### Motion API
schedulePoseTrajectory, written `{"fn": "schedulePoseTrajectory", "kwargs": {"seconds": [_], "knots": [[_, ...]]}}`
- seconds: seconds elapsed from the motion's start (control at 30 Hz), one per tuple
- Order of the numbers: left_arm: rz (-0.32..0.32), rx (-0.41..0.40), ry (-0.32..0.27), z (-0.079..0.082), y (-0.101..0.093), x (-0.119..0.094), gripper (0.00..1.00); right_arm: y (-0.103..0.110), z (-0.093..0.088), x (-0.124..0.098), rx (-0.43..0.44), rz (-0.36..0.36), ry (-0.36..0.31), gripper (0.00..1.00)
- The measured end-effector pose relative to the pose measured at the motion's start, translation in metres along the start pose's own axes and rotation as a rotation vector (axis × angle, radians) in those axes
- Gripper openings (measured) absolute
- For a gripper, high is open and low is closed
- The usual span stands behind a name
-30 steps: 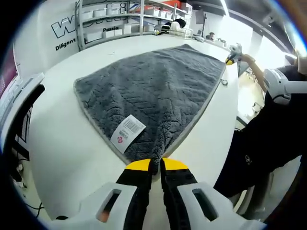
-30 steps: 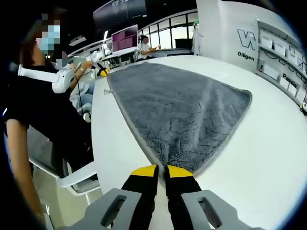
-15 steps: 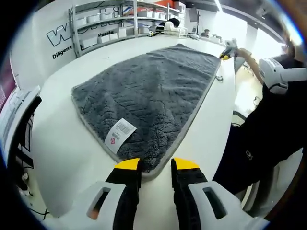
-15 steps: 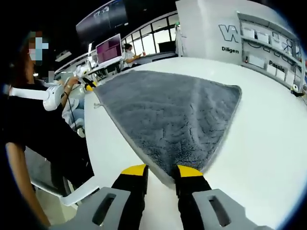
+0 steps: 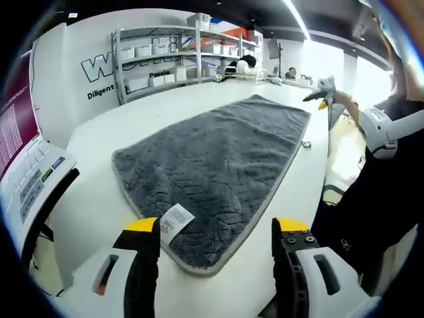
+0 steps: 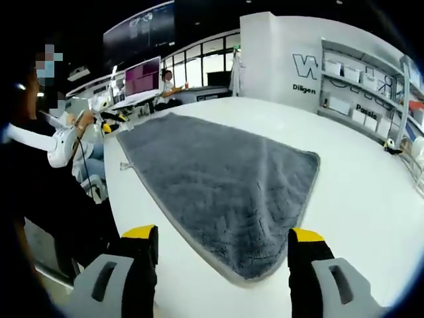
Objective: Open the folded towel by lifting each exposed corner and separating the folded layers until the towel lies flat within the target outline without major curled edges
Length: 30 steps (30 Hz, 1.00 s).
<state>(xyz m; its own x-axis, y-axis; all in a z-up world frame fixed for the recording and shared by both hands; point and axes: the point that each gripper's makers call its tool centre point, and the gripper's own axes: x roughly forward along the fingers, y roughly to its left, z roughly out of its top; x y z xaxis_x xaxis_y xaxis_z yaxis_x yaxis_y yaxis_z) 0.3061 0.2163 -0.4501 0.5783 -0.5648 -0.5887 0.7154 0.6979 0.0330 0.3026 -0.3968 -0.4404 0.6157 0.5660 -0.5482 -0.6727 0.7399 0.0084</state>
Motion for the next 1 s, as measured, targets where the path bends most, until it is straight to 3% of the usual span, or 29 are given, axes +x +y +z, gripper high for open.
{"fn": "schedulePoseTrajectory", "kwargs": {"seconds": [0.13, 0.33, 0.5, 0.87, 1.0], "knots": [[0.021, 0.000, -0.018, 0.007, 0.000, 0.005, 0.83, -0.001, 0.014, 0.003, -0.024, -0.048, -0.020, 0.98], [0.039, 0.006, -0.047, 0.019, -0.002, 0.011, 0.90, 0.008, 0.028, 0.012, -0.034, -0.052, -0.044, 0.99], [0.053, -0.007, -0.088, 0.031, 0.002, 0.017, 0.99, 0.002, 0.032, 0.019, -0.040, -0.075, -0.045, 0.99], [0.075, 0.004, -0.085, 0.035, 0.009, 0.033, 0.99, -0.023, 0.023, 0.034, -0.002, -0.091, -0.033, 0.99], [0.077, 0.012, -0.078, 0.034, 0.010, 0.035, 0.99, -0.036, 0.031, 0.036, 0.006, -0.107, -0.060, 0.99]]}}
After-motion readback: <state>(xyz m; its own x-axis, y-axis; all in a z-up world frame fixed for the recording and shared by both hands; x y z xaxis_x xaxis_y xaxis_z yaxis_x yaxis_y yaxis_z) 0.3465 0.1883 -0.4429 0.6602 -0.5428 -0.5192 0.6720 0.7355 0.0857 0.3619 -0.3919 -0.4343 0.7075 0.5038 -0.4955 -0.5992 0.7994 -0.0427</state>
